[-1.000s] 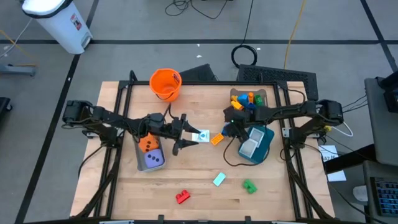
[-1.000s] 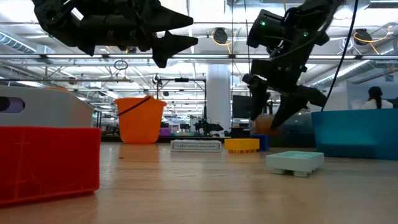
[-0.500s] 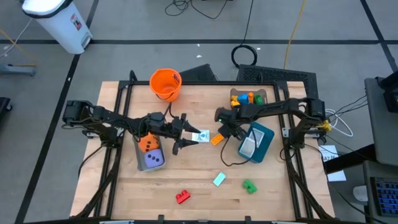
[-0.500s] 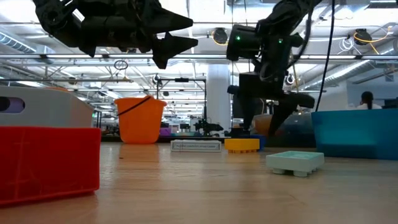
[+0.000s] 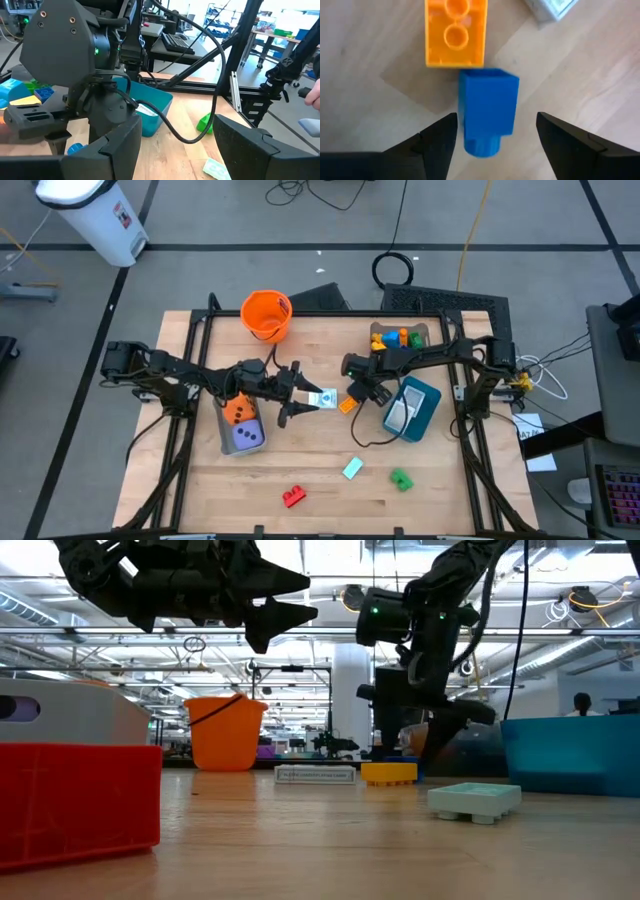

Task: Pick & Place Toys
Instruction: Put the blue game piece into the black bin

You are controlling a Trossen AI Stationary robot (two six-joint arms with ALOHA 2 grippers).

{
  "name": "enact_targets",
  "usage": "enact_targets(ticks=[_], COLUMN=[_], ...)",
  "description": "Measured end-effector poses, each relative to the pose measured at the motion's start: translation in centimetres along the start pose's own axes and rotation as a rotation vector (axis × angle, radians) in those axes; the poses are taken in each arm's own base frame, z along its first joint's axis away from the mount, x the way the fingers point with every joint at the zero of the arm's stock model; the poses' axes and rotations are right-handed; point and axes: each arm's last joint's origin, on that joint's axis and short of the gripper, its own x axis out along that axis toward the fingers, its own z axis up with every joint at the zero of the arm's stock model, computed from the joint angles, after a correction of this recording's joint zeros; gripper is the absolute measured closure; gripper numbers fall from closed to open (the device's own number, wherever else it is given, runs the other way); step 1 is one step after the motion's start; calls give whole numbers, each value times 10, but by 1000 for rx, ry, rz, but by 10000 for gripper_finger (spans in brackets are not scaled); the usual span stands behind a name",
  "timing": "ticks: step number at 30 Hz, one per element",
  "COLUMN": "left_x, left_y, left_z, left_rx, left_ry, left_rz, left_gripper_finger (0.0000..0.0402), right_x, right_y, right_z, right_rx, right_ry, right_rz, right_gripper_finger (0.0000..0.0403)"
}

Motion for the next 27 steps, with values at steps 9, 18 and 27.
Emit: enact_targets(ticks=[9,18,27], left_x=[0,0,0], left_y=[0,0,0], left_z=[0,0,0], left_rx=[0,-1,-1], left_ry=[5,5,5], left_rz=[0,0,0], left_gripper_finger=[149,149,149], right_x=[0,0,-24], right_y=[0,0,-5], right_z=[2,2,5], right_rx=[48,86,80], right_ry=[-65,-64,-22], right_rz=[32,31,-88], right_gripper_finger=[204,281,262])
